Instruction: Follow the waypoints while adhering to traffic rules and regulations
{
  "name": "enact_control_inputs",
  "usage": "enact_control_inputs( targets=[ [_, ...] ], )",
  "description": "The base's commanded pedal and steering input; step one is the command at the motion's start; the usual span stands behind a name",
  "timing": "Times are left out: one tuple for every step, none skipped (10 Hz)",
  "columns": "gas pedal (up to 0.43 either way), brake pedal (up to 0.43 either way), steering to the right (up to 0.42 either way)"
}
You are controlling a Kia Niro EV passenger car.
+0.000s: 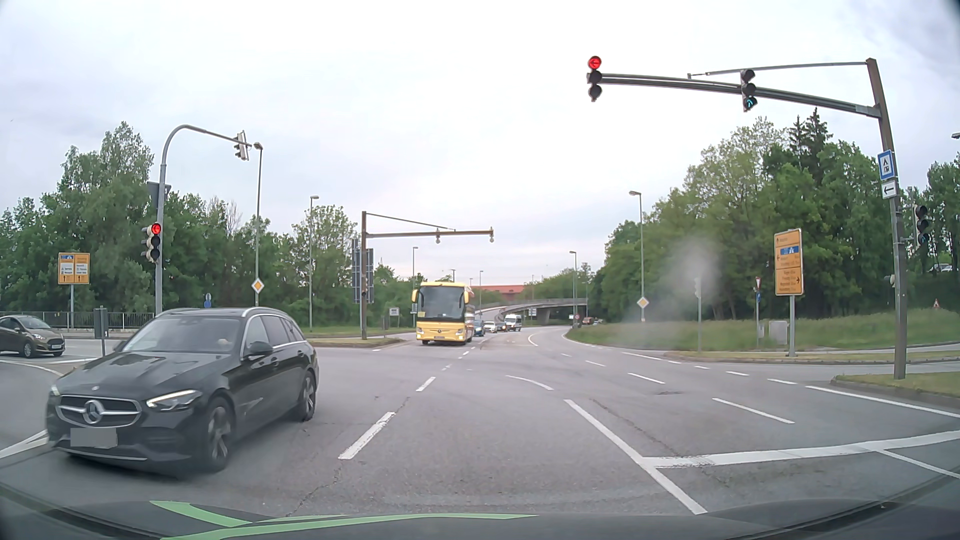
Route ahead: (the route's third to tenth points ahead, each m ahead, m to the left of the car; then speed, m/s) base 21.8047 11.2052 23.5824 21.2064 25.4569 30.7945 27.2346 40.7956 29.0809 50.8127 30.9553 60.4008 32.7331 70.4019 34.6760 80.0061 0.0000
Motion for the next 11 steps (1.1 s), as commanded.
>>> enact_control_inputs(
  targets=[
    [0.0,0.323,0.004],
    [0.0,0.323,0.004],
    [0.0,0.323,0.004],
    [0.0,0.323,0.004],
    [0.0,0.323,0.004],
    [0.0,0.329,0.004],
    [0.0,0.323,0.004],
    [0.0,0.323,0.004],
    [0.0,0.323,0.004],
    [0.0,0.323,0.004],
    [0.0,0.323,0.004]
  ],
)
